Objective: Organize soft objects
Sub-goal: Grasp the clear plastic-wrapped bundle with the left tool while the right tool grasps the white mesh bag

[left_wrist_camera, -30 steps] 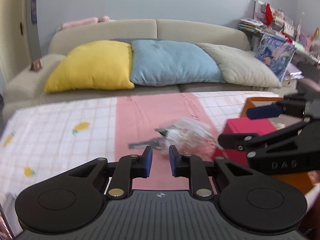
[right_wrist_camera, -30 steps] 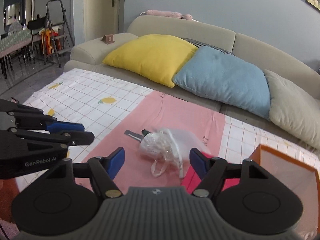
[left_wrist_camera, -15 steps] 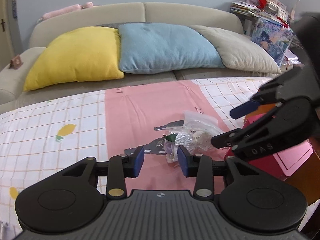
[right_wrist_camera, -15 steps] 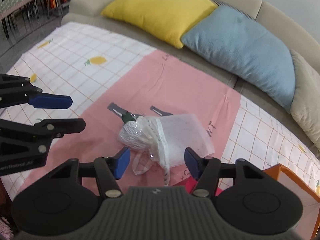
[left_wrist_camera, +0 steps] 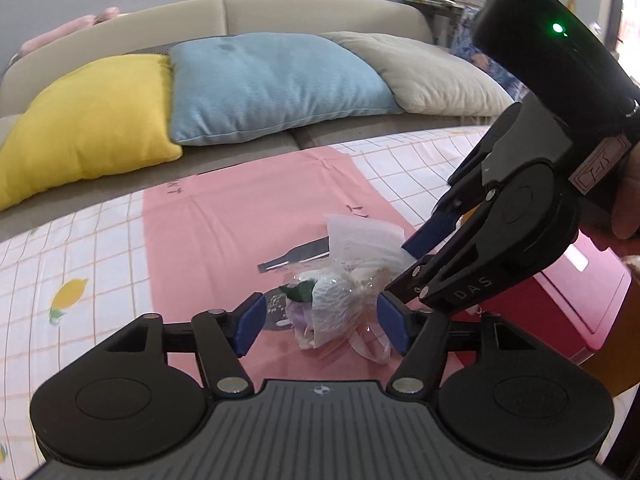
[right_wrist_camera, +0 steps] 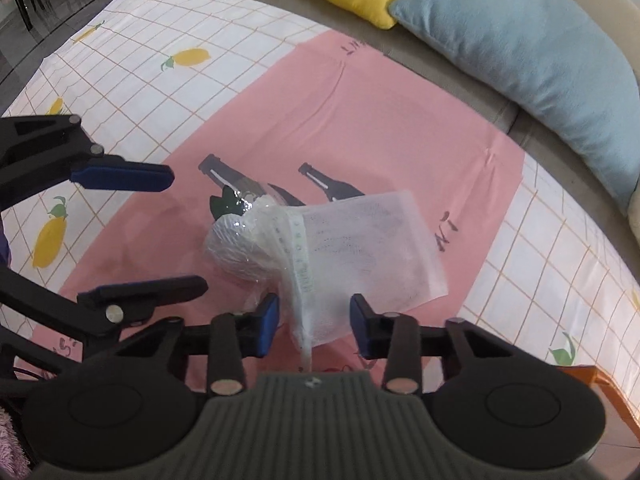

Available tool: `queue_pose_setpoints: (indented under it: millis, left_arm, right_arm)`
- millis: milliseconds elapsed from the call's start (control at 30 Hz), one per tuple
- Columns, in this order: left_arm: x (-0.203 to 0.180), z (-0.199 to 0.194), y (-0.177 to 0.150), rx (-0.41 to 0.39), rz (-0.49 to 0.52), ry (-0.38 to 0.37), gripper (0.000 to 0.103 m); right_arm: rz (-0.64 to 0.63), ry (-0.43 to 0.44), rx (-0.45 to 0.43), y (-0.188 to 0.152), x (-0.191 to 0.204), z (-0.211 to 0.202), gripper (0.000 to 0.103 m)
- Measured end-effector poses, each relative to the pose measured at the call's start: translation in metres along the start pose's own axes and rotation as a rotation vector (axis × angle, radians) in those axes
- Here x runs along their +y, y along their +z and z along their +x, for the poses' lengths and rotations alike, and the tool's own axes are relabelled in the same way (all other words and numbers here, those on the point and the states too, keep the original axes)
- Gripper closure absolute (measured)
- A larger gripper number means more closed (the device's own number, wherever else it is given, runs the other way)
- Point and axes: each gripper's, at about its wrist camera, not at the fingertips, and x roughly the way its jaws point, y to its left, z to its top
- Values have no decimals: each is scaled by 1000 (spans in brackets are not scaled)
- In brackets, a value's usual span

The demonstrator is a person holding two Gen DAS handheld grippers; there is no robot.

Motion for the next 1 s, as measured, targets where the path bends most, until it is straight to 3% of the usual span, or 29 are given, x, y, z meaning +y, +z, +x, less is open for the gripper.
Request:
queue_pose_setpoints:
  millis: [133,233,400,700,800,833,867,1000]
  left_arm:
    - [-11,8,2,4,146,57,22]
    - [-20,12,4,-7,248,51,15]
    - [-37,26,8,6,430,28,15]
    - [-69,67,-16,165,785,119,19]
    - [-71,77,-23,193,807,166,27]
    - [-71,79,-24,201,793,178,34]
    - [-70,80,-24,206,769,194,41]
    - [-63,70,-19,194,608,215,52]
  right_arm:
    - [41,30,-10,-4,-6,-4,88]
    - [50,8,-47,-7,-9,-18,97]
    - [110,33,-78,-11,-19,-33,100]
    - [203,37,-125,-25,-28,-41,100]
    - [246,55,-145,-28,-31,-43,100]
    - [256,61,-153,-30,-32,-44,100]
    - [260,63,-162,-31,-31,-45,100]
    - [266,67,-192,-36,-28,-48,101]
